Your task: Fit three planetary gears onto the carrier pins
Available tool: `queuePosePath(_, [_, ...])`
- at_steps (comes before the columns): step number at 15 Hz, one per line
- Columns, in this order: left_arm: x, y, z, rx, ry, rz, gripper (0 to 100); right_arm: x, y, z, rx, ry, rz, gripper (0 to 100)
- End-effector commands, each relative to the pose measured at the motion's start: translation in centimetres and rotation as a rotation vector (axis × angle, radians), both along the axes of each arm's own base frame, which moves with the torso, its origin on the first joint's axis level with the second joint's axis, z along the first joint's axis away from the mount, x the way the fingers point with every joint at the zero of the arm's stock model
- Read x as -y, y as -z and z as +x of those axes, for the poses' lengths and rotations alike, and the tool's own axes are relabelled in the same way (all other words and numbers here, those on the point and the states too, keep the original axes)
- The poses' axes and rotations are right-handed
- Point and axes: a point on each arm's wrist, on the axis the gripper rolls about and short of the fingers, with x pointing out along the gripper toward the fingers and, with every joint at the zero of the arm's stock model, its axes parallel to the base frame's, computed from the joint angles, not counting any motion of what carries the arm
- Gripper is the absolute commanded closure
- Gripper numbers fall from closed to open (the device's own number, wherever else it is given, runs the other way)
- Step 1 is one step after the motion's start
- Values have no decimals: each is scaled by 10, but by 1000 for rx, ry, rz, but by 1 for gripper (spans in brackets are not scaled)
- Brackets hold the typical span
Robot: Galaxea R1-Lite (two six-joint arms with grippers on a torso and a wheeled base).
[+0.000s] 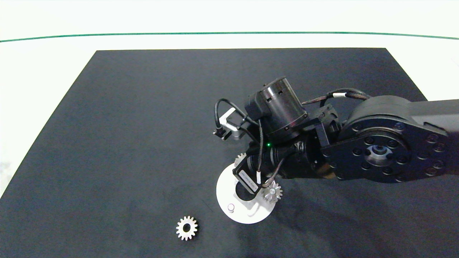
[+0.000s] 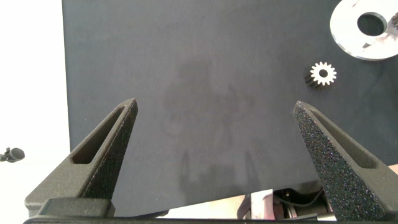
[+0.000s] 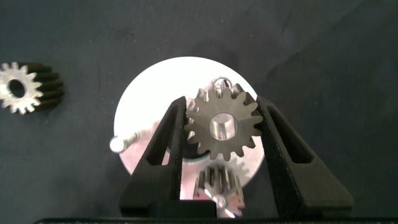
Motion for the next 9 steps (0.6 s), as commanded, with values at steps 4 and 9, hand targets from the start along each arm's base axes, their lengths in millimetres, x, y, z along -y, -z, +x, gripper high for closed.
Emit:
queuePosePath(4, [0,-2,-1,6,1,1,0,-10,11,11,-9,5,-14,78])
queuePosePath(9, [0,-3,-1,8,1,0,0,-9,11,15,-10,14,-15,78])
